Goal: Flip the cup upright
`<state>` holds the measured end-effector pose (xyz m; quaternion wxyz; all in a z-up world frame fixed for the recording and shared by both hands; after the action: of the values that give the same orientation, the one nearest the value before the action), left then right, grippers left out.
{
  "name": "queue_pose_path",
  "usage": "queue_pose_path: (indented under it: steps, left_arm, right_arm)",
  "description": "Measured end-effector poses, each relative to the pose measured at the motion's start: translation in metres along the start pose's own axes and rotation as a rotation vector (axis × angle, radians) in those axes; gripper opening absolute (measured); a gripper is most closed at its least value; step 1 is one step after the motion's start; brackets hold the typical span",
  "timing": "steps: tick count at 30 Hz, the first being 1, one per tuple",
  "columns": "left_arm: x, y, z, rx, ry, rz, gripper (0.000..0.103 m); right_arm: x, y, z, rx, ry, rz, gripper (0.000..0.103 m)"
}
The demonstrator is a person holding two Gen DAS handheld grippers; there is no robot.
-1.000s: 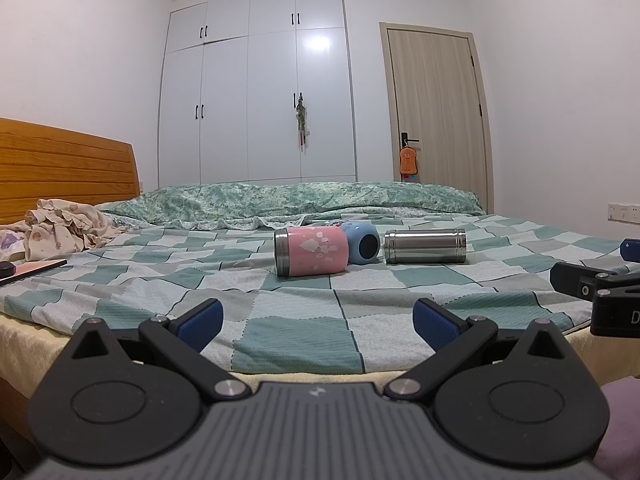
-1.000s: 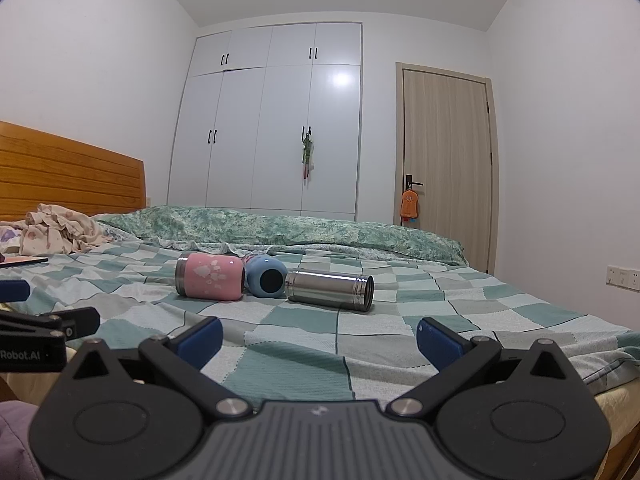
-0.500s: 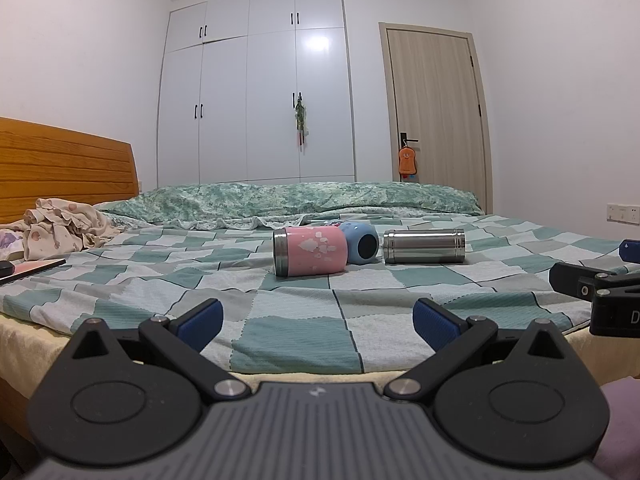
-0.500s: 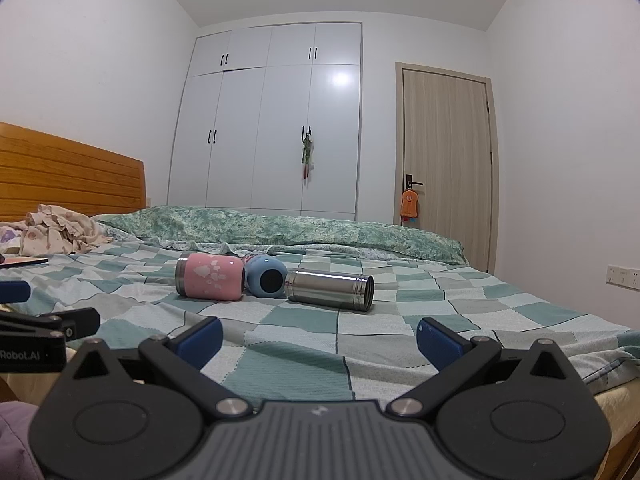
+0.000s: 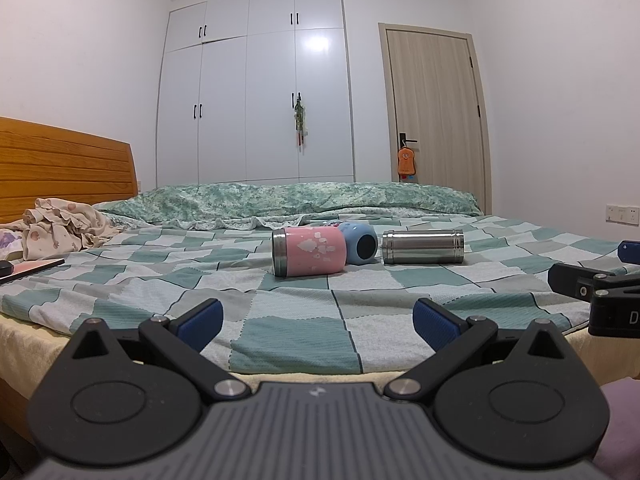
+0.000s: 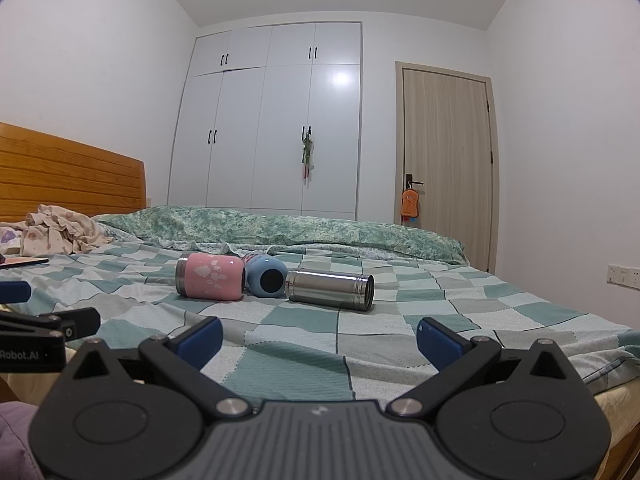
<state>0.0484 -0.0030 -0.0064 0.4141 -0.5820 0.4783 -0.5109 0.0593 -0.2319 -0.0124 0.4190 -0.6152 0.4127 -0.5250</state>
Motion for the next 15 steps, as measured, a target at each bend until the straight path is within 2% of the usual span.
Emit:
queue_pose_path:
  steps: [15]
  left_arm:
    - [-0.0006, -0.0001, -0.0001, 0.0, 0.0, 0.0, 0.103]
  right_arm:
    - [-0.0006, -0.0025, -0.0026, 0.0, 0.0, -0.001, 0.103]
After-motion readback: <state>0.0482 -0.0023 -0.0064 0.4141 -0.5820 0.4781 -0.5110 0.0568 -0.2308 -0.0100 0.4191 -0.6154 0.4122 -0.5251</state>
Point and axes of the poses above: each gripper's, at about its wrist camera, not at the fingertips, and z roughly the way its jaws point, x to its right, y to its underside, the point moved 5 cm from there along z, roughly the way its jaws point, and after that the axes turned 15 degrees about -z, right-handed, at the moved point
